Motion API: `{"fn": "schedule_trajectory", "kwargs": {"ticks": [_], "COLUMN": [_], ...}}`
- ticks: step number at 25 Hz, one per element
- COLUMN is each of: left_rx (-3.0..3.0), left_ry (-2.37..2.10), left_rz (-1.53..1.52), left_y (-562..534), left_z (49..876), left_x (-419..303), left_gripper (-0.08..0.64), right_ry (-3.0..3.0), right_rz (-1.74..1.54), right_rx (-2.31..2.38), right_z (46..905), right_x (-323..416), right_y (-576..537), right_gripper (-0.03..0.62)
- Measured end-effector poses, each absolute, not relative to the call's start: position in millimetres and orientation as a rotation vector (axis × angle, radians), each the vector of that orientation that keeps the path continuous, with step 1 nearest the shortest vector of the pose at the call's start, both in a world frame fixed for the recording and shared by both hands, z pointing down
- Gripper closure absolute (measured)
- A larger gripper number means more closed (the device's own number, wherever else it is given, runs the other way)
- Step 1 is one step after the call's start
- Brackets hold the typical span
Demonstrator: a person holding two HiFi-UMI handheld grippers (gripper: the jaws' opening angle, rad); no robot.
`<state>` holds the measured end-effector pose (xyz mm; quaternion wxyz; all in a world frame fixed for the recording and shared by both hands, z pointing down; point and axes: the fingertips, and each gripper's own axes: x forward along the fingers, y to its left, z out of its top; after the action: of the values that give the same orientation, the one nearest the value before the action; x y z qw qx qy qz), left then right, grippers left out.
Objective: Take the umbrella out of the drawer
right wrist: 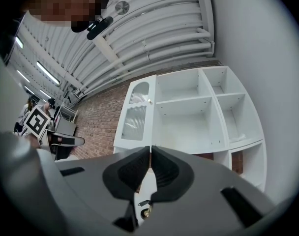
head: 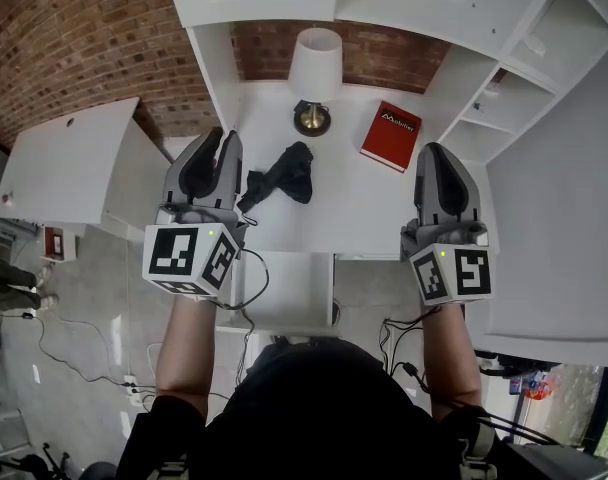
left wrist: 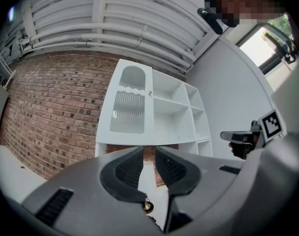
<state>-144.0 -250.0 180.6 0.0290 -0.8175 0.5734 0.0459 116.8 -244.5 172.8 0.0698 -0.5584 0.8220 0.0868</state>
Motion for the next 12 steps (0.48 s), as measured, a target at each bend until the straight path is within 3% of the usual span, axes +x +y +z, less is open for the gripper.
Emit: {"fn": "schedule_trajectory", "kwargs": {"ticks": [12], "left_rx": [-2.542], "left_ry": [1.797], "left_rz": [0.061], "left_y": [-281], "left_z": [201], "left_x": [-129], "left_gripper": [0.488], "right_ry": [2.451], "right_rz": [0.153], "right_rx": [-1.684], "right_z": [198], "right_x": [140], "right_y": [-276], "right_gripper": [0.584]}}
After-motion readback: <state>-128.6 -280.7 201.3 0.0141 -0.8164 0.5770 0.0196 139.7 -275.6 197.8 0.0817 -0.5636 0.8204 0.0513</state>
